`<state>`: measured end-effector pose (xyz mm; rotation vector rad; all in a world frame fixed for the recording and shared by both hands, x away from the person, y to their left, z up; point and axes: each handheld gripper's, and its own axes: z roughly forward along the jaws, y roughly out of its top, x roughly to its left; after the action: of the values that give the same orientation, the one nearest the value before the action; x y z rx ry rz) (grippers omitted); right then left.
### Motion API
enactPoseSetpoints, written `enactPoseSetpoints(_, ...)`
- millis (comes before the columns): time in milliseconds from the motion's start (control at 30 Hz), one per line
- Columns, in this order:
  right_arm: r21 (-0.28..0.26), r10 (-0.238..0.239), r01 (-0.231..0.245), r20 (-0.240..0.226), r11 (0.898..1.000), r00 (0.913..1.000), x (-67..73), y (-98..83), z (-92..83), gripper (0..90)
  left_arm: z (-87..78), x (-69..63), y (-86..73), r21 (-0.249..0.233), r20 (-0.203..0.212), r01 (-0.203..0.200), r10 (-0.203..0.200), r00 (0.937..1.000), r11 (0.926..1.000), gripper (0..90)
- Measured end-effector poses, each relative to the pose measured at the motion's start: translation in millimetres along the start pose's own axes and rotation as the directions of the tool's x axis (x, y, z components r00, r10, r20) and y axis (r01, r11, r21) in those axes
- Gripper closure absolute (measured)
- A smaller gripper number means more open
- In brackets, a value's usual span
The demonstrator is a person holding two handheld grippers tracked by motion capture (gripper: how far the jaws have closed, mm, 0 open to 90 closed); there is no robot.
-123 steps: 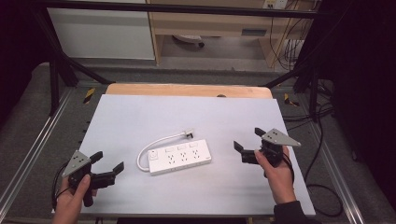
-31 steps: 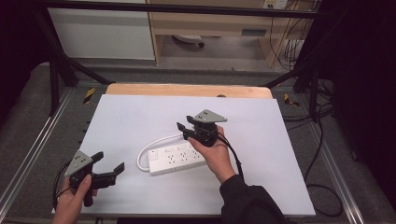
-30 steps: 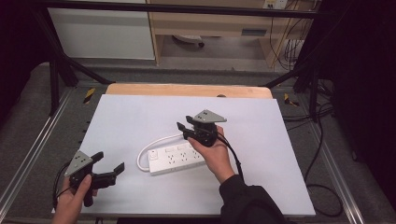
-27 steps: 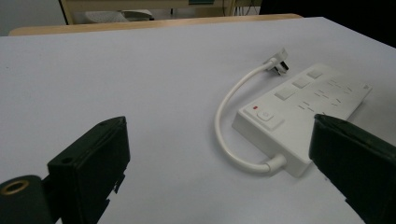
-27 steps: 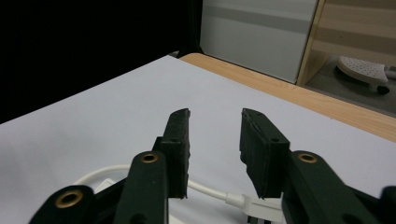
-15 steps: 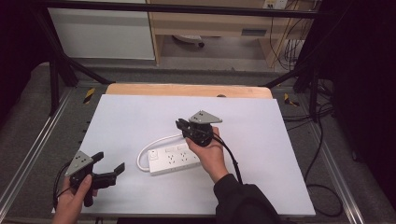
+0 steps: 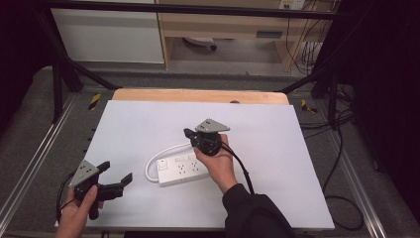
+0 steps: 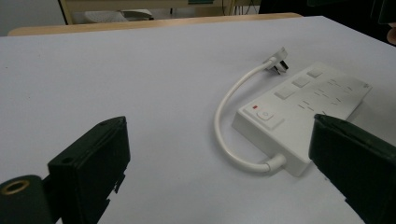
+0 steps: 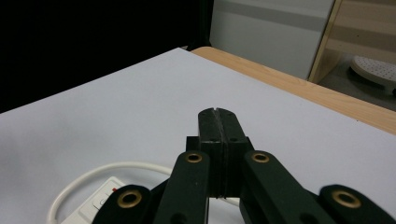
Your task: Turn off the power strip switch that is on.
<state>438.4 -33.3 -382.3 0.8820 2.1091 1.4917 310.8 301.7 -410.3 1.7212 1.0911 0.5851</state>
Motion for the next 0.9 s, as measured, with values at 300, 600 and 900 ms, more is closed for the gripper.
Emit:
enactPoseSetpoints(300, 0.025, -0.004, 0.004, -0.006, 1.0, 1.0, 1.9, -4.2, 7.0, 90.0, 0.0, 0.0, 0.1, 0.0, 0.0, -0.001, 0.001, 1.0, 1.0, 5.1)
enactPoseSetpoints(600, 0.052, 0.0, 0.001, -0.017, 0.999, 0.9999, 3.5, -8.2, 12.1, 90.0, 0.2, -0.2, -0.1, 0.0, -0.003, -0.003, 0.003, 1.0, 1.0, 5.1)
enactPoseSetpoints(900, 0.085, 0.003, 0.0, -0.034, 0.996, 0.9994, 5.6, -13.0, 17.4, 90.0, 0.0, 0.0, 0.0, 0.001, -0.006, -0.004, 0.004, 1.0, 1.0, 5.1)
